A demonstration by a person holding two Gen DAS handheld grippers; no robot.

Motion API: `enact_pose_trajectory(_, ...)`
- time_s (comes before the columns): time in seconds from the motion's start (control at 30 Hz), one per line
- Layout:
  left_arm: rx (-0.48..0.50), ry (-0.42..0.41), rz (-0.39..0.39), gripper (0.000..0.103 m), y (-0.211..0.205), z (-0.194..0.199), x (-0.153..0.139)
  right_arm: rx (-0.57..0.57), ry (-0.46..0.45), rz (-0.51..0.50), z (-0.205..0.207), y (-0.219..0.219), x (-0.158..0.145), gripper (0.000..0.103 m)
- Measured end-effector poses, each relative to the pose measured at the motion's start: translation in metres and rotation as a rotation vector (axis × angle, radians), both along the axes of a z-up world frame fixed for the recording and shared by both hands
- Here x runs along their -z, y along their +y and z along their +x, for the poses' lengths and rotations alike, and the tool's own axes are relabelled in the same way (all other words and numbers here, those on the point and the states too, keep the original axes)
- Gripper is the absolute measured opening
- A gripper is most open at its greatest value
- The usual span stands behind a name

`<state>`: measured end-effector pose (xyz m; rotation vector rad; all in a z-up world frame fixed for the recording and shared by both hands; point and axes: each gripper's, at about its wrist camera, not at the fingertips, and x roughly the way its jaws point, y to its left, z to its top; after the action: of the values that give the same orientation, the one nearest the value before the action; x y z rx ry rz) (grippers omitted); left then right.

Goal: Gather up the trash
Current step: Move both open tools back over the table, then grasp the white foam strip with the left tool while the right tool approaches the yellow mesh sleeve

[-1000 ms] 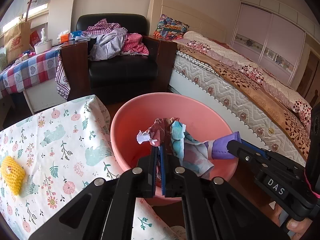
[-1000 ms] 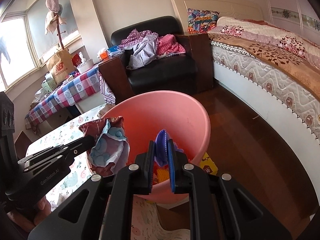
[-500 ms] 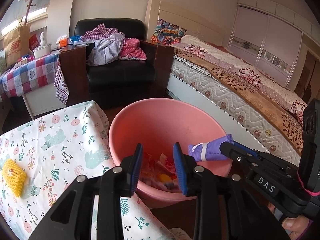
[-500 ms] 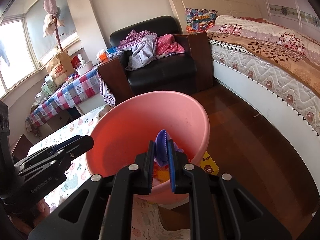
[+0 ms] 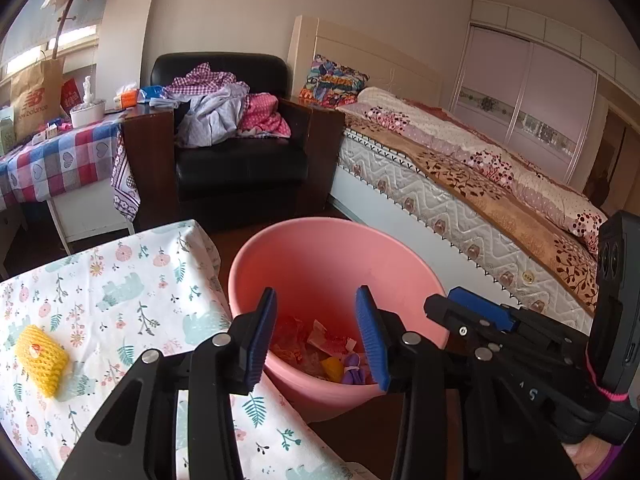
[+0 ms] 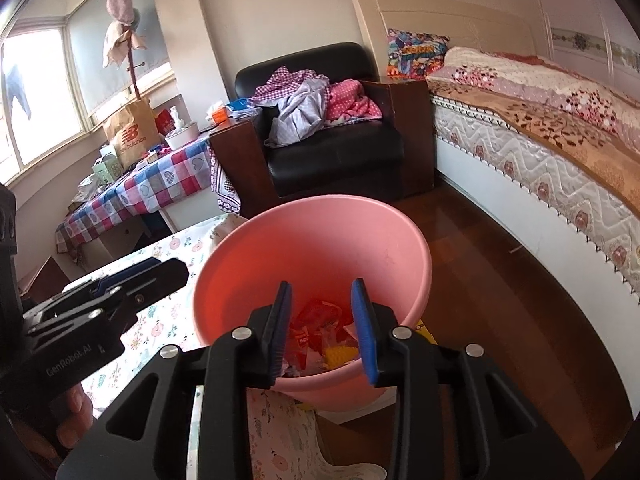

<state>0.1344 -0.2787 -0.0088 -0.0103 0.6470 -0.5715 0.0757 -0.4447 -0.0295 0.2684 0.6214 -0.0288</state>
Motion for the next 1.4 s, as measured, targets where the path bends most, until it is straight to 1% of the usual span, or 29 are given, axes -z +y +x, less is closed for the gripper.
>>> enact_pose_trajectory(0.3,-0.005,-0.036,-0.003,0.043,0.027,-0.014,-0.016,-0.084,-0.019,-0.012,-0.012,0.032,-0.016,0.031)
enact_pose_trajectory(0.43,-0.017,-0.055,0.004,0.045,0.053,-0.022,-0.024,-0.136,-0.014,-0.019,-0.017,0.050,-0.020,0.031)
enact_pose_trajectory(0.63,-0.052,-0.090,0.040,0.047,0.100,-0.038,-0.031,-0.194,-0.005,-0.022,-0.026,0.074,-0.022,0.031)
enact_pose_trajectory(0.83,-0.105,-0.080,0.057,0.048,0.154,-0.055,-0.029,-0.246,0.026,-0.008,-0.032,0.094,-0.015,0.032)
enact_pose_trajectory(1.0,-0.144,-0.037,0.079,0.048,0.194,-0.070,-0.013,-0.312,0.065,-0.001,-0.037,0.117,-0.005,0.032)
enact_pose_trajectory(1.13,-0.158,0.014,0.102,0.048,0.215,-0.078,0.006,-0.373,0.108,0.028,-0.037,0.135,0.005,0.032)
enact_pose_trajectory(1.27,-0.127,0.082,0.112,0.048,0.227,-0.085,0.027,-0.436,0.157,0.033,-0.038,0.154,0.015,0.032)
enact_pose_trajectory(1.4,-0.065,0.131,0.118,0.053,0.230,-0.087,0.044,-0.482,0.208,0.018,-0.039,0.170,0.026,0.032)
